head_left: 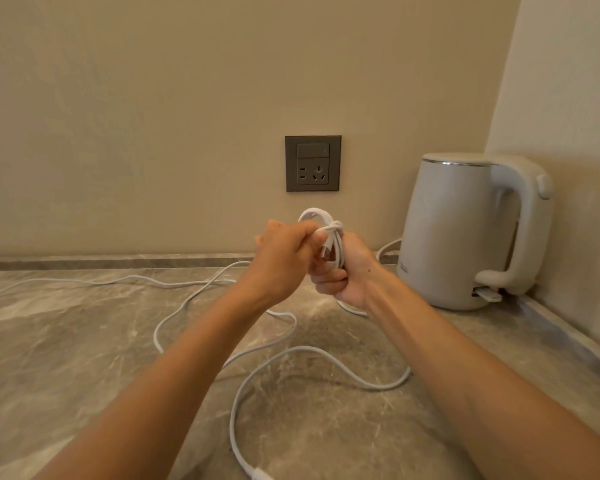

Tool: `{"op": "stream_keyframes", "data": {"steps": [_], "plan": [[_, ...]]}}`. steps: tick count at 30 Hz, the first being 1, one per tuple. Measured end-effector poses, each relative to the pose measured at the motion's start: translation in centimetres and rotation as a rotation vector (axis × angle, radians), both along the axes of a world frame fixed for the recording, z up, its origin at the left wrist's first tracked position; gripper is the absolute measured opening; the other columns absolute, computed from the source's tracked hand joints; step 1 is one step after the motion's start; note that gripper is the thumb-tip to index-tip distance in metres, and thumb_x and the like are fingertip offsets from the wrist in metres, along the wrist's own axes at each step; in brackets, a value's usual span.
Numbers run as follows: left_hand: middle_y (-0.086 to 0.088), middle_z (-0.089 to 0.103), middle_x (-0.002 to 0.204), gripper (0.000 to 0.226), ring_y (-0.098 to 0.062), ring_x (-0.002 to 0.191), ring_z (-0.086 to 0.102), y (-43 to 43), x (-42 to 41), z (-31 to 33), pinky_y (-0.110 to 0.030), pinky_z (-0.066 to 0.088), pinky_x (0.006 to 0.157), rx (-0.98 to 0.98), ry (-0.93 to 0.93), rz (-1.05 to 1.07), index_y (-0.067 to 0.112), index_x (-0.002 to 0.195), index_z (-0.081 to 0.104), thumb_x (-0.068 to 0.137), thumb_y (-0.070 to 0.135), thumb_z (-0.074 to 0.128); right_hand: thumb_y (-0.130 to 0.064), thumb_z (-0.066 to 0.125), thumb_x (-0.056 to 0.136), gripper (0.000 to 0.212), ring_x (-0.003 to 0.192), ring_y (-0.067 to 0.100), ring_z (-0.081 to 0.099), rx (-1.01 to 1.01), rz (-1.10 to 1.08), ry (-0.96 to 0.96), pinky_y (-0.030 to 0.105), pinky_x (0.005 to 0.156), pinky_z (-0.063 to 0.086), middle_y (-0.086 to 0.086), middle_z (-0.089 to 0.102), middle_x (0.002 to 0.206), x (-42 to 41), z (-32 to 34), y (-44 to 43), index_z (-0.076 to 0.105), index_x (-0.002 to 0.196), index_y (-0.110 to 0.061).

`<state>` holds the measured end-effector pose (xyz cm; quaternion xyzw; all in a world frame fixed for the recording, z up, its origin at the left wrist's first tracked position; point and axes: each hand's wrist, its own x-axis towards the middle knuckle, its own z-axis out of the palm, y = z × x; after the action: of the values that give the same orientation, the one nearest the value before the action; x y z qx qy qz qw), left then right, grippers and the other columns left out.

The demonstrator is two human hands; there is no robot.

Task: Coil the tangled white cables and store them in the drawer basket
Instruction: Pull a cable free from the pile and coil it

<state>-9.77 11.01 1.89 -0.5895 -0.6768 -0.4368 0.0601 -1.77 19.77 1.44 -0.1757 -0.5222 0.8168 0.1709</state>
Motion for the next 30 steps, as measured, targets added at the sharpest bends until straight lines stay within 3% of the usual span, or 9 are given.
{"op": "stream_keyframes", "data": {"steps": [2,5,8,11,15,18,24,27,30], "plan": [[0.01,0.052,0.061,0.027,-0.023,0.069,0.048,0.0,-0.2,0.0,-0.045,0.042,0.077,0.006,-0.002,0.031,0.022,0.068,0.052,0.092,0.033,0.043,-0.022,0.019,0.1,0.047,0.024,0.003,0.023,0.028,-0.017,0.0,0.007,0.028,0.012,0.003,0.039,0.04,0.0,0.0,0.0,0.043,0.06,-0.012],[0.006,0.048,0.059,0.029,-0.023,0.065,0.045,-0.3,0.1,-0.1,-0.046,0.042,0.071,0.049,0.01,0.003,0.019,0.062,0.05,0.088,0.028,0.042,-0.016,0.018,0.098,0.045,0.024,0.003,0.024,0.055,-0.032,0.006,0.007,0.03,0.01,0.001,0.039,0.038,0.1,0.0,-0.1,0.041,0.06,-0.012],[-0.004,0.054,0.065,0.03,-0.017,0.066,0.047,-0.3,0.7,0.0,-0.035,0.042,0.07,0.036,-0.17,-0.071,0.013,0.065,0.056,0.094,0.014,0.048,-0.013,0.018,0.095,0.058,0.023,0.003,0.023,0.084,-0.043,0.018,0.008,0.031,0.01,-0.001,0.036,0.034,0.1,-0.1,-0.1,0.043,0.043,-0.014],[-0.001,0.055,0.059,0.034,-0.021,0.066,0.05,-0.1,0.5,-0.1,-0.036,0.042,0.07,-0.015,-0.128,-0.042,0.019,0.058,0.054,0.09,0.029,0.047,-0.016,0.017,0.096,0.069,0.023,0.004,0.023,0.07,-0.041,0.01,0.008,0.03,0.011,-0.001,0.034,0.034,-0.2,-0.5,-0.2,0.044,0.032,-0.017],[0.007,0.056,0.067,0.016,-0.009,0.066,0.049,-0.6,-0.1,0.3,-0.029,0.041,0.067,0.015,-0.156,0.006,0.01,0.085,0.069,0.091,0.016,0.055,-0.027,0.022,0.102,0.052,0.027,0.006,0.03,0.005,-0.072,0.02,0.01,0.028,0.018,0.005,0.041,0.044,-0.5,-0.5,-0.2,0.048,0.061,-0.009],[0.002,0.064,0.085,0.017,-0.006,0.077,0.055,-1.4,0.1,0.8,-0.009,0.041,0.064,-0.003,-0.203,0.038,0.011,0.1,0.07,0.089,0.009,0.057,-0.03,0.025,0.103,0.045,0.035,0.009,0.037,-0.002,-0.119,0.001,0.013,0.032,0.027,0.006,0.044,0.054,-0.6,-0.4,-0.1,0.053,0.074,-0.01],[-0.012,0.058,0.074,0.022,-0.019,0.071,0.049,-4.0,-0.7,1.2,-0.027,0.04,0.068,-0.077,-0.557,0.158,0.006,0.073,0.068,0.083,0.001,0.049,-0.02,0.027,0.104,0.028,0.064,0.016,0.05,0.082,-0.056,-0.009,0.026,0.056,0.041,0.008,0.056,0.08,-0.4,-0.2,-1.8,0.052,0.108,-0.008],[-0.013,0.066,0.078,0.024,-0.021,0.072,0.059,-6.4,-1.2,2.1,-0.025,0.046,0.063,-0.005,-0.741,0.186,0.004,0.071,0.065,0.087,0.01,0.047,-0.012,0.029,0.102,0.026,0.076,0.019,0.057,0.184,0.041,0.018,0.028,0.063,0.049,0.011,0.057,0.09,-0.5,0.6,-3.7,0.054,0.106,-0.007],[-0.014,0.068,0.082,0.02,-0.018,0.07,0.062,-9.8,-1.4,2.6,-0.022,0.048,0.057,-0.009,-0.642,0.276,0.001,0.083,0.067,0.087,0.017,0.055,-0.008,0.034,0.101,0.023,0.085,0.02,0.059,0.298,0.126,0.01,0.034,0.072,0.052,0.012,0.06,0.098,-0.9,1.5,-6.4,0.055,0.11,-0.005]]}}
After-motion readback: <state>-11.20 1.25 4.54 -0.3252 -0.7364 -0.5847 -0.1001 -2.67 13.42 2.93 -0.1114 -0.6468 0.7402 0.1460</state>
